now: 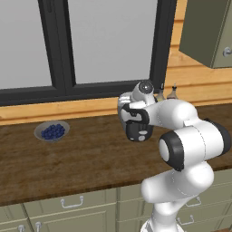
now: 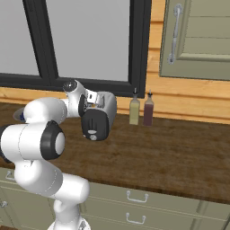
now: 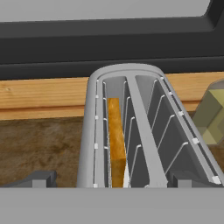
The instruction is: Start the toaster. Once the lever pops up, take the bread to the plate on the dining counter.
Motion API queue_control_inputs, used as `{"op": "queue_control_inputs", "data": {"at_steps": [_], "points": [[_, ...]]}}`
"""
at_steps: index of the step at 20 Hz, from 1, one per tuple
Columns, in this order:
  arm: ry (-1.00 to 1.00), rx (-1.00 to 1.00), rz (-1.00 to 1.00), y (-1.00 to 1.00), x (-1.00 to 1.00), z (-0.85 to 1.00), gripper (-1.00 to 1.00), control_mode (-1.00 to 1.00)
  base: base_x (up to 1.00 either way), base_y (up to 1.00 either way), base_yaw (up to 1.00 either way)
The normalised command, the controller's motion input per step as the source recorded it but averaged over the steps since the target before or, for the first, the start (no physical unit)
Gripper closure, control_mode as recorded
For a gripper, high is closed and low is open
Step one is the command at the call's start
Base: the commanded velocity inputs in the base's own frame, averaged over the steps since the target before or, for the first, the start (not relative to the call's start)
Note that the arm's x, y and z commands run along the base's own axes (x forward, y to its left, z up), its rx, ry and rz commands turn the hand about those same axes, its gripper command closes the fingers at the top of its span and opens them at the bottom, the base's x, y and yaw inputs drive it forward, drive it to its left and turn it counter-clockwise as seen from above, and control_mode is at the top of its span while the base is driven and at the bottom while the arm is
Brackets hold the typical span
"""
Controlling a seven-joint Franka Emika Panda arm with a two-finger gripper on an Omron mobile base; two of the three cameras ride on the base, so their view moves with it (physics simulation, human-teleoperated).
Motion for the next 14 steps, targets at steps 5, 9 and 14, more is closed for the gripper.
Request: {"op": "queue_control_inputs", "data": {"at_steps": [5, 9, 14], "points": [[0.0, 0.0, 0.0, 0.0, 0.0, 0.0, -1.0, -1.0, 0.0, 0.0, 0.0], [0.0, 0.0, 0.0, 0.0, 0.0, 0.0, -1.0, -1.0, 0.0, 0.0, 0.0], [0.0, 0.0, 0.0, 0.0, 0.0, 0.0, -1.0, -1.0, 0.0, 0.0, 0.0]]}}
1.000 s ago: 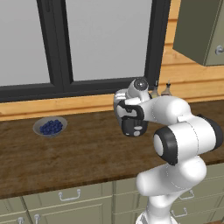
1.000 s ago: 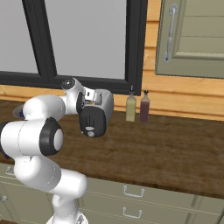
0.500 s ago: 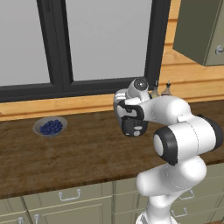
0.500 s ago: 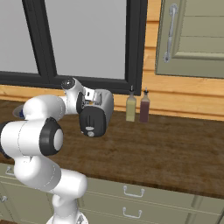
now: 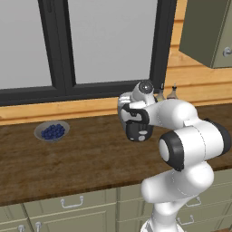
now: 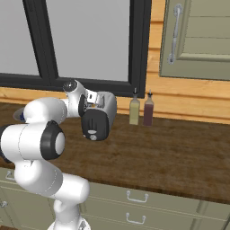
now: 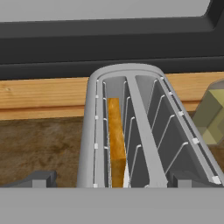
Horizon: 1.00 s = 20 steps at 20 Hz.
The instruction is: Start the toaster. Once the lever pops up, take the bread to the plate on the dining counter.
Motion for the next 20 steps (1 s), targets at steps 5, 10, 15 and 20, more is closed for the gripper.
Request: {"op": "queue_control_inputs", "data": {"at_steps": [5, 10, 15, 20], "points": [[0.0, 0.0, 0.0, 0.0, 0.0, 0.0, -1.0, -1.0, 0.0, 0.0, 0.0], [0.0, 0.0, 0.0, 0.0, 0.0, 0.0, -1.0, -1.0, 0.0, 0.0, 0.0], [0.0, 0.0, 0.0, 0.0, 0.0, 0.0, -1.0, -1.0, 0.0, 0.0, 0.0], [0.0, 0.0, 0.0, 0.0, 0.0, 0.0, -1.0, -1.0, 0.0, 0.0, 0.0]]}}
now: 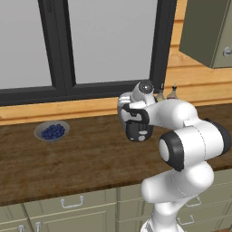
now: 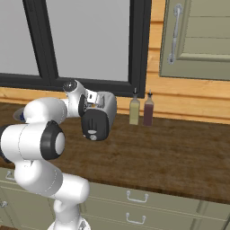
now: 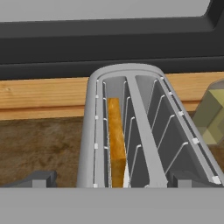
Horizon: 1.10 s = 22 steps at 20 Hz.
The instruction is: Start the toaster. Once the lever pops up, take the bread to the plate on the dining counter.
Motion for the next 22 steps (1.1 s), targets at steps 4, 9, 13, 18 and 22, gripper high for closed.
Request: {"op": "queue_control_inputs", "data": {"at_steps": [4, 9, 13, 18, 22], "points": [[0.0, 0.0, 0.0, 0.0, 0.0, 0.0, -1.0, -1.0, 0.0, 0.0, 0.0], [0.0, 0.0, 0.0, 0.0, 0.0, 0.0, -1.0, -1.0, 0.0, 0.0, 0.0], [0.0, 0.0, 0.0, 0.0, 0.0, 0.0, -1.0, -1.0, 0.0, 0.0, 0.0], [0.0, 0.0, 0.0, 0.0, 0.0, 0.0, -1.0, -1.0, 0.0, 0.0, 0.0], [0.0, 0.0, 0.0, 0.0, 0.0, 0.0, -1.0, -1.0, 0.0, 0.0, 0.0]]}}
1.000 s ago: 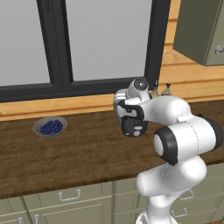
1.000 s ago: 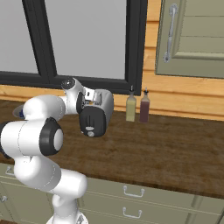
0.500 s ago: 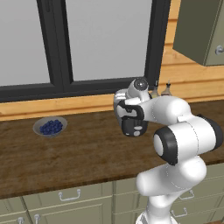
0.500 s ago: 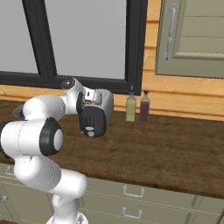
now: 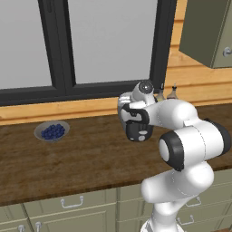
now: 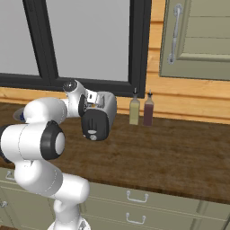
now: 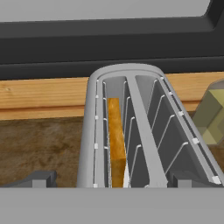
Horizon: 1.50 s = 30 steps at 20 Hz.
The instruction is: Start the toaster. Once the lever pops up, take the bread to the plate on the dining counter.
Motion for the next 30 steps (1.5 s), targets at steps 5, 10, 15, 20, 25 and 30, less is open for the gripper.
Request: {"op": "queue_control_inputs", "data": {"at_steps": [5, 10, 15, 20, 25, 30], "points": [[0.0, 0.0, 0.0, 0.0, 0.0, 0.0, -1.0, -1.0, 0.0, 0.0, 0.0], [0.0, 0.0, 0.0, 0.0, 0.0, 0.0, -1.0, -1.0, 0.0, 0.0, 0.0], [0.0, 0.0, 0.0, 0.0, 0.0, 0.0, -1.0, -1.0, 0.0, 0.0, 0.0], [0.0, 0.0, 0.0, 0.0, 0.0, 0.0, -1.0, -1.0, 0.0, 0.0, 0.0], [0.0, 0.0, 0.0, 0.0, 0.0, 0.0, -1.0, -1.0, 0.0, 0.0, 0.0], [0.0, 0.0, 0.0, 0.0, 0.0, 0.0, -1.0, -1.0, 0.0, 0.0, 0.0]]}}
